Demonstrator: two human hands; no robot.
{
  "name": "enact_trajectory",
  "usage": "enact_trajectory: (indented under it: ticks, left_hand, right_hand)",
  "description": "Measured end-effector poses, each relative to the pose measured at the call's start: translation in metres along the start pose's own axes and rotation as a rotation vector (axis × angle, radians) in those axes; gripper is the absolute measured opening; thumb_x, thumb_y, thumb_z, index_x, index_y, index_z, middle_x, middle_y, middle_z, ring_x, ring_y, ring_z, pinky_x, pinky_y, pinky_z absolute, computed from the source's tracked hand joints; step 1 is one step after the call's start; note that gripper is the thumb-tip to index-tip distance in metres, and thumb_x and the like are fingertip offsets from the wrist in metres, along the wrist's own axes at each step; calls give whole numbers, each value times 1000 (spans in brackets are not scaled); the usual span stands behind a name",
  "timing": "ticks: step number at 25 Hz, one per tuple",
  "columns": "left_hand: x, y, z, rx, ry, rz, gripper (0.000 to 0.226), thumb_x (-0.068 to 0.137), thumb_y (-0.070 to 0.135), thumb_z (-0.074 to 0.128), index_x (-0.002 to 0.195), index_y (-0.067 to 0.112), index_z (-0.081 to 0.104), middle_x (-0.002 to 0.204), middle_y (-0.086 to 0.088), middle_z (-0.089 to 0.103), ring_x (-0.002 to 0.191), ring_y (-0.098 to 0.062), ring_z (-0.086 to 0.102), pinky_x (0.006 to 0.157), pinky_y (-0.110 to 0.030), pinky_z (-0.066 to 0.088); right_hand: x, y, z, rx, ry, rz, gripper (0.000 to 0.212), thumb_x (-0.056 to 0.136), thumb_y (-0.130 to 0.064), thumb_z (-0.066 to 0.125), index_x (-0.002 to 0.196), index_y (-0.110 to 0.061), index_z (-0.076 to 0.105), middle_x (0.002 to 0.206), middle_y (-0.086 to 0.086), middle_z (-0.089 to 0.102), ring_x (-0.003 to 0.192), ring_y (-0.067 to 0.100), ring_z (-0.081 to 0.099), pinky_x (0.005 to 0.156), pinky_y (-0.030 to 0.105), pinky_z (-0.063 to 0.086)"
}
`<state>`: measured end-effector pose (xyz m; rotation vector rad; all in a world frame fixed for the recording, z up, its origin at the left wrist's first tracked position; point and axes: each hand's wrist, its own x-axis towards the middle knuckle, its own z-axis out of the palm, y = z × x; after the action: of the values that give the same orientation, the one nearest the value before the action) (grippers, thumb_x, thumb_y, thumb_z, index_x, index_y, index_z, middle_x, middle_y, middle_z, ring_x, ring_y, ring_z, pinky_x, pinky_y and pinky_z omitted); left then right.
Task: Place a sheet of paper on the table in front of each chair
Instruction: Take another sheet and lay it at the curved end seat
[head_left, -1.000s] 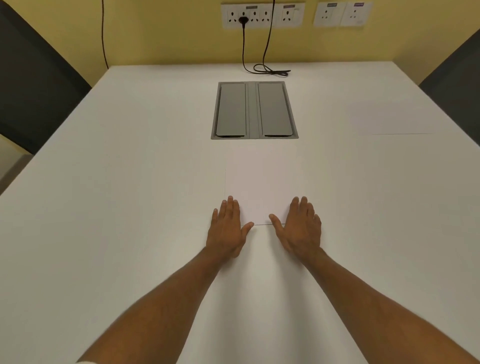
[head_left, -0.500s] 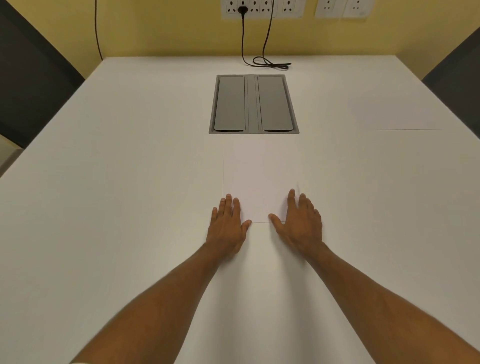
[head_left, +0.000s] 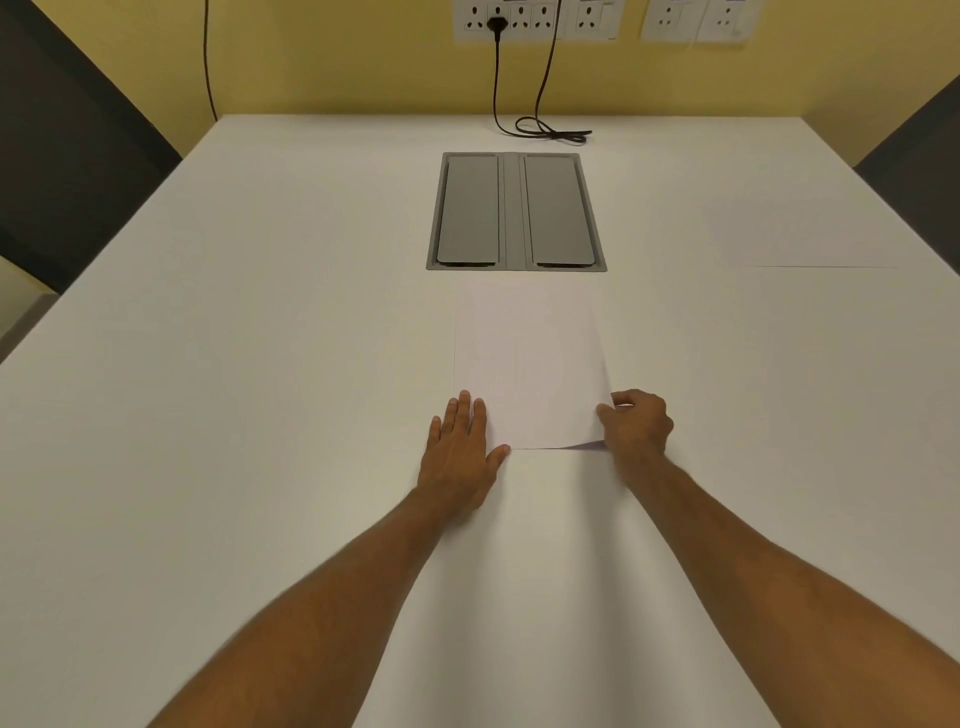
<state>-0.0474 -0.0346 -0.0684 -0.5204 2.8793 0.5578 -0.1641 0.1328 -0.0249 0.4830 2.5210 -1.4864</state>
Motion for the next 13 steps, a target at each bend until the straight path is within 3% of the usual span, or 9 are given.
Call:
enact_trajectory:
  ticks: [3, 6, 8, 11, 13]
  left_hand:
    - [-7, 3, -12, -283, 32, -60, 81, 94, 54, 41, 154, 12, 6, 163, -4, -2, 151, -18, -3, 121, -34, -1]
    - [-11, 8, -30, -670, 229, -250, 77, 91, 46, 56, 150, 7, 25, 158, -9, 24, 146, -22, 23, 118, -31, 18]
    - [-15, 6, -43, -782, 297, -372, 69, 90, 38, 61, 144, 5, 34, 149, -13, 38, 137, -26, 38, 111, -32, 30]
    - [-25, -3, -57, -936, 217, -551, 57, 91, 36, 60, 136, 6, 41, 131, -12, 53, 120, -30, 53, 93, -32, 41]
    - [-36, -12, -66, -1025, 141, -610, 39, 92, 34, 59, 120, 7, 52, 109, -9, 55, 99, -30, 57, 80, -33, 42]
  right_hand:
    - [-1, 3, -5, 207, -37, 107, 25, 79, -5, 70, 104, -9, 70, 105, 15, 70, 87, 28, 64, 82, 39, 56]
    - [-8, 5, -11, 340, -122, 172, 21, 79, -2, 72, 99, -10, 69, 108, 19, 69, 99, 35, 67, 88, 50, 55]
    - [-17, 2, -18, 414, -198, 176, 19, 81, 1, 70, 97, -7, 66, 108, 21, 67, 95, 34, 67, 79, 46, 59]
    - [-37, -4, -31, 482, -318, 181, 20, 84, 3, 67, 103, -3, 63, 97, 17, 64, 76, 24, 64, 53, 29, 58]
    - [-53, -8, -41, 482, -366, 192, 18, 85, 4, 65, 103, -1, 63, 93, 15, 64, 78, 25, 64, 55, 30, 56]
